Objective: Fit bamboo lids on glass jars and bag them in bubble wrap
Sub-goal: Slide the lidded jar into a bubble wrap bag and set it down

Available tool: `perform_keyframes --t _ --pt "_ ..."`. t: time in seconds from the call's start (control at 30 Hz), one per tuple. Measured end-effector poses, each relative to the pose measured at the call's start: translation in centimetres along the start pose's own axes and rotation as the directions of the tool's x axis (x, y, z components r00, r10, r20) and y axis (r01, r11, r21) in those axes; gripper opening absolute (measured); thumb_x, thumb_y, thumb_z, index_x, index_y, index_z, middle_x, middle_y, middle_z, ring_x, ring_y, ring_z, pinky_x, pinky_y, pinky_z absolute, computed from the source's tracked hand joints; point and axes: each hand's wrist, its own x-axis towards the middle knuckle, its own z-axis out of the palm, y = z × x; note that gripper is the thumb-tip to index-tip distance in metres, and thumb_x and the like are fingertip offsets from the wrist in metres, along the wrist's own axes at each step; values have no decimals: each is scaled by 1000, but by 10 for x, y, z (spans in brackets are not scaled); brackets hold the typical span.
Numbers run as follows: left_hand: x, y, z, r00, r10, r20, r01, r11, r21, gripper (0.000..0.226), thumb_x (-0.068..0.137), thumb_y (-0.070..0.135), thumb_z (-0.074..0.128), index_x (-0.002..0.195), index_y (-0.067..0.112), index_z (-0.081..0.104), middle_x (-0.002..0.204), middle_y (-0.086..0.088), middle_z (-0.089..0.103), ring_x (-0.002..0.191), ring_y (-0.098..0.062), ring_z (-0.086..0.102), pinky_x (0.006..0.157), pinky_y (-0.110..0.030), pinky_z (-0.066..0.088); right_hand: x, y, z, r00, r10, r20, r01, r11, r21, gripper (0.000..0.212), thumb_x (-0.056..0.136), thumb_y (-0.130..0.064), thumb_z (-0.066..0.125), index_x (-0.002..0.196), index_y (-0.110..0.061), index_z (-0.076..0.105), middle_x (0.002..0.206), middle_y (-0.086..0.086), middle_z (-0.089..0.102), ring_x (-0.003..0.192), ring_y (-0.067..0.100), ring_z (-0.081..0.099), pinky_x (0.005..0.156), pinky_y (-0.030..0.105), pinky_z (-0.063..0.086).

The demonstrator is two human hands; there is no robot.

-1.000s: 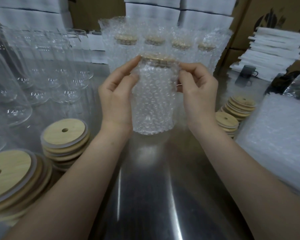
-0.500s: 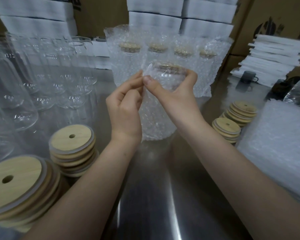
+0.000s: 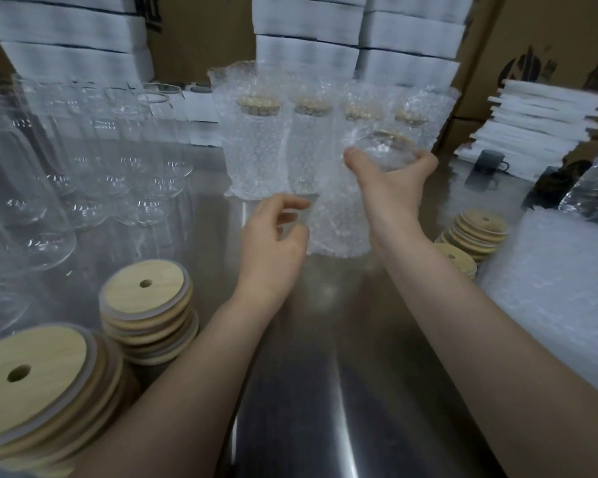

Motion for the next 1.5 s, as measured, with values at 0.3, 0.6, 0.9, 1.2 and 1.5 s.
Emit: perform_keyframes --t 0.3,0.6,0.9,1.2,1.5 --pt "5 -7 1 990 -140 3 137 973 185 26 84 -2 54 88 15 72 64 13 53 48 6 47 50 -7 32 91 -3 -23 854 13 -520 15 999 49 74 67 -30 80 123 -23 31 116 -6 38 104 18 53 99 41 46" --pt "12 -13 -6 958 -264 -110 272 961 57 32 85 0 51 77 23 70 83 -16 71 80 -27 66 67 -29 51 157 19 -66 867 -36 -497 -19 994 -105 89 66 -40 71 140 -17 27 142 3 33 126 26 43 103 34 41" --pt "10 -17 0 953 -292 -80 295 955 29 30 83 2 52 72 23 71 73 -15 69 53 -6 56 48 -19 44 198 37 -76 913 -47 -405 -72 959 -273 86 70 -44 76 135 -21 25 139 -3 26 117 17 34 98 31 37" --pt "13 -24 -6 952 -294 -83 302 947 108 30 83 3 53 73 24 72 70 -3 68 53 -9 57 49 -25 43 208 56 -45 967 -16 -256 -47 970 -239 77 80 -32 72 140 -23 24 136 0 31 123 23 43 103 34 41" --pt "14 -24 -6 952 -294 -86 302 949 93 31 83 2 52 71 24 71 67 -5 68 50 -3 56 44 -19 42 194 47 -35 971 40 -237 -84 980 -178 76 80 -41 59 146 -28 23 151 5 27 134 28 33 115 46 28"
